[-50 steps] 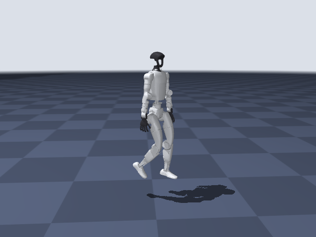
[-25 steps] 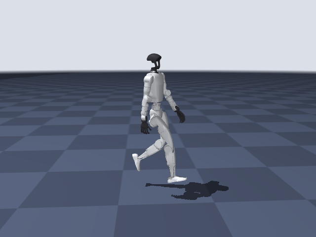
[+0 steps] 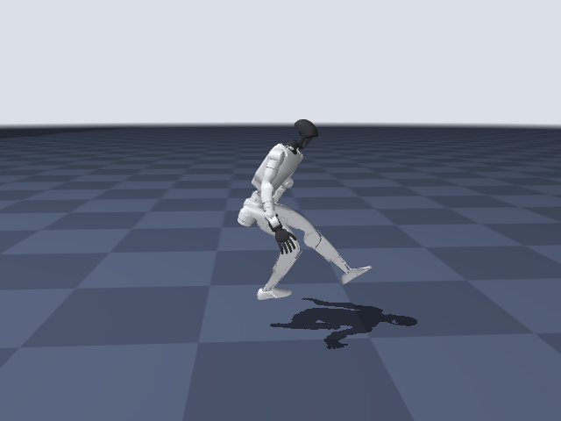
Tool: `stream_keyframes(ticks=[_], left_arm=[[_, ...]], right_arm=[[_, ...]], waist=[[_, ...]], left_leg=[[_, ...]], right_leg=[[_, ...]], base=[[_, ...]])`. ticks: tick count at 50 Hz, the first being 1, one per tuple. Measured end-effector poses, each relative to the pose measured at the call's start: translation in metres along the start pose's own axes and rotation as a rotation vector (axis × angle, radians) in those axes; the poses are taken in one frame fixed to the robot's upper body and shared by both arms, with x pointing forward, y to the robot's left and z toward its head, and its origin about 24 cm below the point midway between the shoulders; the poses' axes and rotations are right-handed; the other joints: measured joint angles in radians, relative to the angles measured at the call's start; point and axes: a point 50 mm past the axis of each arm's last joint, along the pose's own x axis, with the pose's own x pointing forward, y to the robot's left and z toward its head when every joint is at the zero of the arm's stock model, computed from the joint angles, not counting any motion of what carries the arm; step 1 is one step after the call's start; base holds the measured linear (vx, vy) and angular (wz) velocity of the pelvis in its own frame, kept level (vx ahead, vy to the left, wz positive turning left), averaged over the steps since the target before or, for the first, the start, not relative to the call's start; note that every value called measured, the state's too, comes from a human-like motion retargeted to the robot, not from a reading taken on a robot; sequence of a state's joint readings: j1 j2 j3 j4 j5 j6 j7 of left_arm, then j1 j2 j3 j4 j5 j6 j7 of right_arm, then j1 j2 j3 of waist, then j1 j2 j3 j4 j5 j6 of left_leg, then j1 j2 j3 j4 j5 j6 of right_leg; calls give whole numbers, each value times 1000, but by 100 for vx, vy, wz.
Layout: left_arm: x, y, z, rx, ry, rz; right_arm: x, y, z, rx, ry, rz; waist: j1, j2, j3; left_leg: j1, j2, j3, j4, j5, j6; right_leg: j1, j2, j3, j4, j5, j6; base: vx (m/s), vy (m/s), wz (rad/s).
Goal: Stand up
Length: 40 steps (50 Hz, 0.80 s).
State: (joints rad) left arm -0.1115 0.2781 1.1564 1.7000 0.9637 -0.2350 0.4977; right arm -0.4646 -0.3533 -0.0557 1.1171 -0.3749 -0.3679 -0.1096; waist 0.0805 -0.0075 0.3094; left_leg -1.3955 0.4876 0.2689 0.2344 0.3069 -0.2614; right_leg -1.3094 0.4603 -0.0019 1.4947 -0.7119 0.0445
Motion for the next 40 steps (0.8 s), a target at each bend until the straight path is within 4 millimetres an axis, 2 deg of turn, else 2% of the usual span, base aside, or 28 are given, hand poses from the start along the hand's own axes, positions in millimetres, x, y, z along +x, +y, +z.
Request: stream_keyframes(ticks=[2, 3, 4, 5, 6, 7, 9, 10, 12, 15, 16, 17, 18, 19, 20, 21, 22, 23, 24, 25, 27, 28, 30, 33, 35, 37, 40], left_arm=[[-3, -2, -12, 64, 41, 22], [-5, -6, -15, 96, 53, 18], [-6, -8, -14, 131, 57, 20], [-6, -10, -11, 167, 56, 27], [-6, -9, -12, 208, 60, 37], [-7, -7, -18, 256, 71, 51], [-12, 4, -52, 384, 127, 100], [-16, 11, -69, 446, 154, 135], [-27, 30, -102, 570, 192, 249], [-46, 60, -145, 787, 199, 373], [-62, 81, -162, 751, 271, 622], [-72, 91, -164, 697, 225, 860], [-69, 85, -139, 556, -49, 1068], [-75, 94, -140, 545, -209, 1098], [-84, 107, -154, 600, -310, 1018], [-87, 97, -154, 564, -283, 1061], [-90, 85, -151, 538, -257, 1085], [-91, 70, -146, 552, -243, 1081], [-92, 60, -145, 571, -222, 1064], [-93, 54, -147, 590, -199, 1039], [-86, 56, -144, 619, -145, 1022], [-80, 53, -135, 611, -142, 1021], [-74, 54, -127, 610, -148, 1022], [-67, 50, -118, 608, -149, 995], [-63, 47, -112, 611, -155, 971], [-59, 51, -109, 593, -108, 980], [-50, 58, -98, 591, -97, 991]], right_arm=[[-2, 2, -2, -30, -12, 8], [-3, 2, -3, -42, -17, 1], [-3, 1, -4, -51, -20, -4], [-3, 1, -4, -60, -21, -10], [-6, 5, -10, -76, -4, 8], [-12, 12, -19, -94, 26, 34], [-40, 36, -55, -139, 130, 114], [-57, 48, -72, -163, 177, 147], [-98, 65, -105, -237, 249, 183], [-169, 77, -145, -419, 304, 203], [-197, 76, -158, -496, 321, 197], [-229, 73, -170, -562, 351, 183], [-266, 63, -182, -617, 417, 147], [-295, 45, -190, -679, 475, 85], [-320, 22, -196, -751, 526, 13], [-314, 18, -194, -781, 479, -27], [-309, 19, -193, -804, 460, -53], [-307, 33, -194, -813, 498, -49], [-314, 40, -197, -810, 579, -32], [-325, 43, -201, -798, 683, -7], [-330, 58, -196, -663, 773, -100], [-319, 63, -189, -596, 706, -165], [-309, 59, -178, -564, 496, -210], [-315, 48, -174, -769, 351, -305], [-304, 38, -173, -823, 338, -409], [-297, 44, -177, -833, 360, -284], [-288, 53, -173, -769, 362, -287]], waist=[[-13, 1, 2], [-14, -4, 16], [-10, -13, 49], [-4, -24, 91], [-2, -38, 149], [-5, -49, 191], [-39, -60, 211], [-59, -70, 211], [-87, -73, 211], [-97, -73, 211], [-82, -52, 211], [-52, -12, 211], [7, 69, 211], [58, 181, 211], [104, 308, 211], [124, 298, 211], [118, 289, 211], [62, 282, 211], [25, 288, 211], [-2, 300, 211], [17, 312, 211], [43, 309, 211], [75, 260, 211], [84, 268, 211], [59, 258, 211], [14, 210, 211], [25, 152, 200]], left_leg=[[-103, 43, 60, 75, 73, 151], [-148, 44, 48, 86, 75, 218], [-161, 55, 72, 82, 60, 218], [-160, 72, 115, 71, 37, 184], [-136, 58, 79, 60, 27, 121], [-115, 40, 46, 57, 36, 83], [-82, -16, 11, 78, 140, 111], [-65, -41, 9, 86, 206, 130], [-3, -75, 11, 62, 208, 114], [77, -142, -70, 27, 217, 0], [105, -170, -72, 30, 217, 0], [130, -187, -67, 49, 217, 0], [152, -181, -51, 102, 217, 0], [160, -147, -30, 146, 217, 0], [159, -100, -7, 185, 217, 0], [126, 22, 129, 185, 217, 0], [116, 96, 172, 163, 217, 0], [153, 71, 28, 97, 217, 0], [166, 88, -48, 84, 217, 0], [168, 127, -89, 99, 217, 0], [125, 137, -138, 169, 217, 0], [92, 113, -154, 180, 217, 0], [57, 90, -127, 261, 217, 0], [30, 119, -146, 282, 217, 0], [32, 119, -178, 269, 217, 0], [28, 128, -234, 206, 212, 0], [2, 136, -264, 156, 158, 1]], right_leg=[[-110, 19, -46, 73, -10, 2], [-169, 23, -57, 121, -12, 8], [-215, 21, -68, 179, -20, 7], [-255, 16, -79, 242, -30, 4], [-259, 19, -81, 301, -46, 0], [-261, 18, -86, 360, -63, -1], [-261, -10, -104, 476, -95, -2], [-261, -31, -110, 530, -107, -9], [-261, -51, -139, 622, -121, -12], [-261, -84, -187, 743, -129, -4], [-261, -114, -191, 786, -119, 13], [-261, -141, -213, 815, -76, 13], [-261, -160, -271, 814, 34, -19], [-261, -197, -339, 809, 117, -43], [-261, -242, -413, 801, 187, -63], [-261, -349, -459, 805, 240, -78], [-261, -414, -456, 771, 281, -67], [-261, -395, -358, 662, 296, -1], [-261, -367, -306, 554, 319, -7], [-261, -336, -279, 446, 347, -50], [-261, -384, -272, 300, 464, -105], [-261, -478, -280, 235, 552, -135], [-261, -547, -237, 111, 684, -205], [-261, -523, -234, -26, 729, -174], [-261, -497, -215, -108, 767, -155], [-261, -496, -252, -197, 748, -180], [-261, -546, -333, -347, 701, -235]], base=[[-30, -13, -19], [-51, -9, -2], [-59, -10, -3], [-65, -12, 7], [-68, -12, 26], [-65, -12, 66], [-53, -7, 106], [-48, 1, 104], [-38, 5, 78], [-34, 20, 61], [-18, 40, 91], [3, 39, 130], [8, 51, 135], [14, 73, 128], [18, 93, -84], [6, 83, -219], [-29, 39, -227], [-44, 6, -76], [-38, -13, 6], [-43, -3, -36], [-68, 12, -93], [-60, 25, -159], [-43, 21, -164], [3, -10, -69], [25, -36, -9], [32, -62, -28], [44, -49, -45]])
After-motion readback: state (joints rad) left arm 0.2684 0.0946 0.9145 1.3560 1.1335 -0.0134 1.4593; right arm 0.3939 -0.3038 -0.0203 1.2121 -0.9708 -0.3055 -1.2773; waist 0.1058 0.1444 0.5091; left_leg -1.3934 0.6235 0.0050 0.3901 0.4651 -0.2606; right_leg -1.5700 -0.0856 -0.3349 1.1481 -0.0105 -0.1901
